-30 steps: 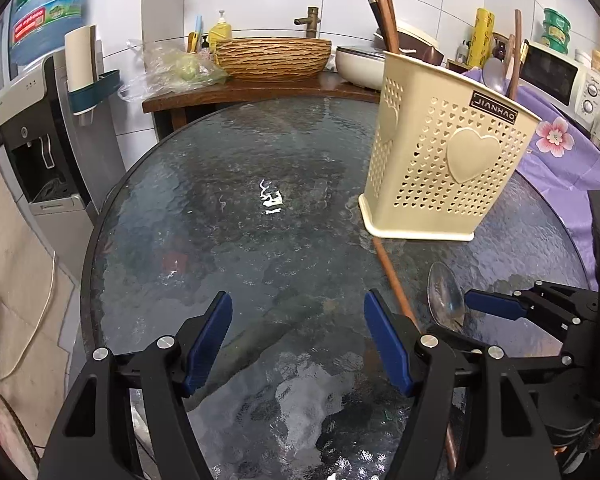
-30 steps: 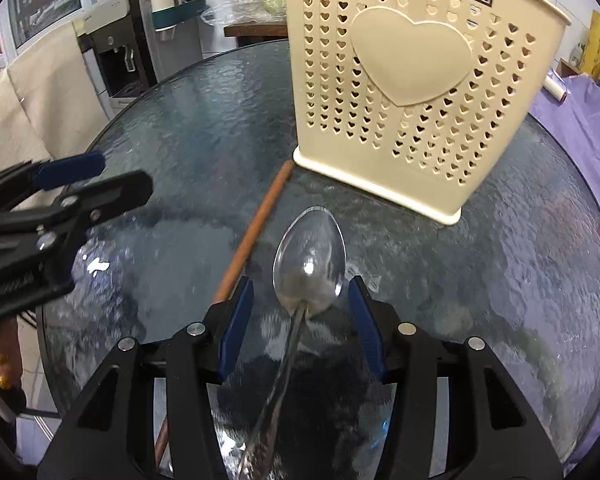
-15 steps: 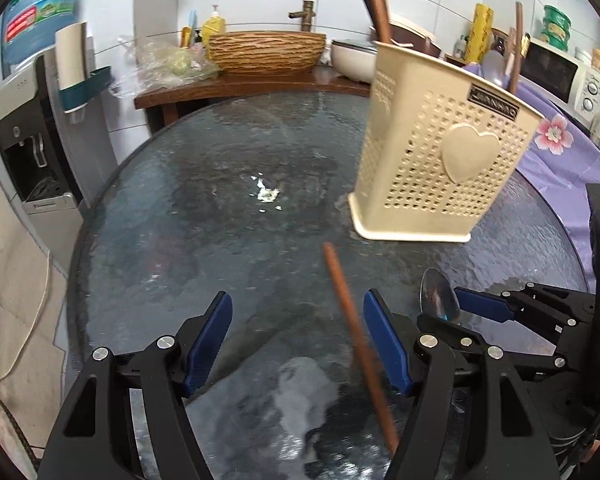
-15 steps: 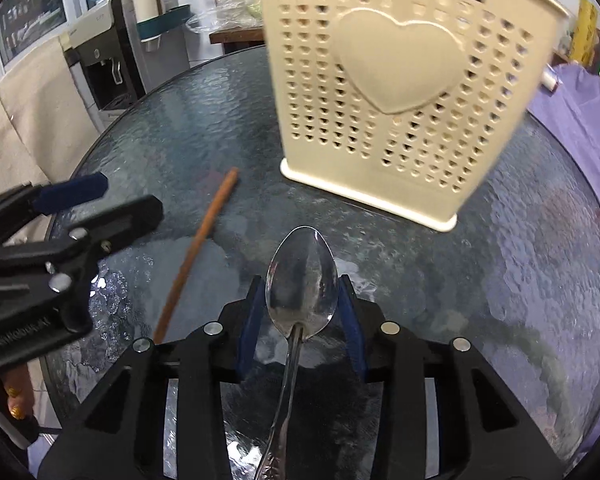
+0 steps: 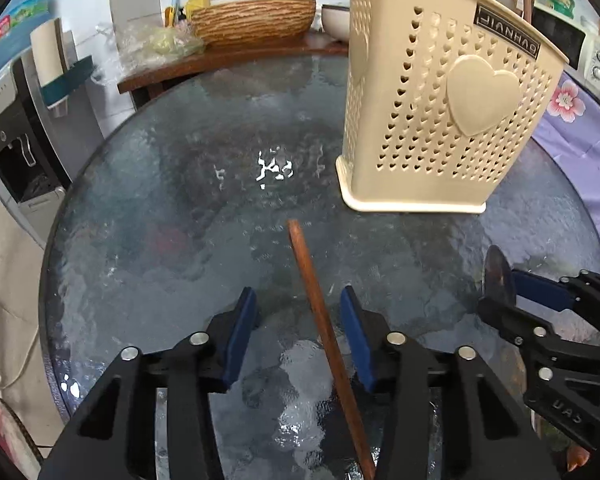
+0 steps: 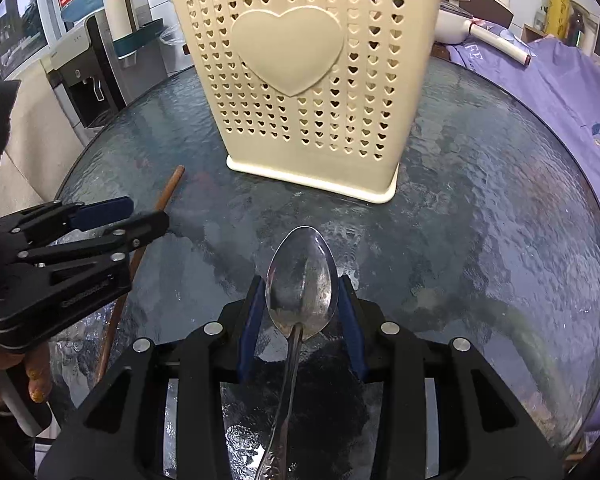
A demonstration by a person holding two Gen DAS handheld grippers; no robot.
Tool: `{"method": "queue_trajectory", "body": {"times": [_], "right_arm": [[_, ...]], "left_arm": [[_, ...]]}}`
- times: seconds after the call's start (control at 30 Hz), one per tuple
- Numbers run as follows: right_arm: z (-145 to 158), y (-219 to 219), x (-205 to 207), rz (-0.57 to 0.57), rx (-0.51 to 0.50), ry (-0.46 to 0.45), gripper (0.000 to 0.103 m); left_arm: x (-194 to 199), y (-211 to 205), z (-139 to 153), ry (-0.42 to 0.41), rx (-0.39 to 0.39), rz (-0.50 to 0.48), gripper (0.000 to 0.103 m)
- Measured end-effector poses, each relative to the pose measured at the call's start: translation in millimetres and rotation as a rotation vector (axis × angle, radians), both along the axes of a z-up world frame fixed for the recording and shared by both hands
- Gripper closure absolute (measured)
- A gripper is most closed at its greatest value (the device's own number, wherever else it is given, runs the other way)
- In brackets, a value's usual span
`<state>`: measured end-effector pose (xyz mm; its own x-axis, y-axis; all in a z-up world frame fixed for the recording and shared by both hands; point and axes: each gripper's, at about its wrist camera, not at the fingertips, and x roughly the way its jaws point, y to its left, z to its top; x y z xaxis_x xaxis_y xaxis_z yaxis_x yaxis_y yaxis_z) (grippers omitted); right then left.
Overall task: Organize utensils
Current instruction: 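Grasp the metal spoon with the right tool while the left grasps the brown chopstick, then lift the spoon and chopstick and carry them above the holder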
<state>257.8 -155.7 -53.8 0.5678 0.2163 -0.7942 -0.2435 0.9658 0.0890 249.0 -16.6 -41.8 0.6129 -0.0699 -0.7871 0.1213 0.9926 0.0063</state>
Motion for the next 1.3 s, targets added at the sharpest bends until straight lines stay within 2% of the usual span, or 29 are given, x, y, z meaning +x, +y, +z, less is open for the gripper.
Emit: {"method": "queue_trajectory", "body": {"times": [0.1, 0.17, 0.27, 0.6, 0.83, 0.97, 1.17, 1.3], "right_arm": [[-0.3, -2.1, -2.2, 0.001, 0.003, -0.001, 0.065], [-0.3, -2.5, -3.4, 0.0, 0.004, -0.002, 0.065], [-0.2, -2.9, -4.2, -0.001, 0.005, -0.003, 0.065], [0.2, -2.2, -2.5, -0.009, 0.006, -0.008, 0.065], [8.9, -11.6, -6.4, -0.018, 0.048, -0.057, 0.065], [22.9, -22.5, -10.2, -0.014, 0.111, -0.1, 0.065], [49.3, -37.5, -13.3, -0.008, 0.192, -0.141, 0.065], [65.5, -45.8, -19.9, -0.015, 0.199, -0.183, 0.065]], "left_arm": [[-0.4, -5.0, -0.3, 0.0, 0.016, -0.009, 0.072], [1.4, -8.0, 1.1, 0.005, 0.025, -0.022, 0.085], [2.9, -12.6, 1.0, 0.005, 0.031, -0.026, 0.094], [2.6, -20.2, 1.1, -0.003, 0.018, -0.021, 0.096], [8.5, -18.0, 4.4, 0.006, -0.023, -0.019, 0.096], [5.2, -15.5, 16.9, -0.02, -0.056, -0.027, 0.096], [-6.7, -14.3, 50.5, -0.092, -0.107, -0.061, 0.096], [-15.5, -15.3, 72.3, -0.142, -0.137, -0.085, 0.096]]}}
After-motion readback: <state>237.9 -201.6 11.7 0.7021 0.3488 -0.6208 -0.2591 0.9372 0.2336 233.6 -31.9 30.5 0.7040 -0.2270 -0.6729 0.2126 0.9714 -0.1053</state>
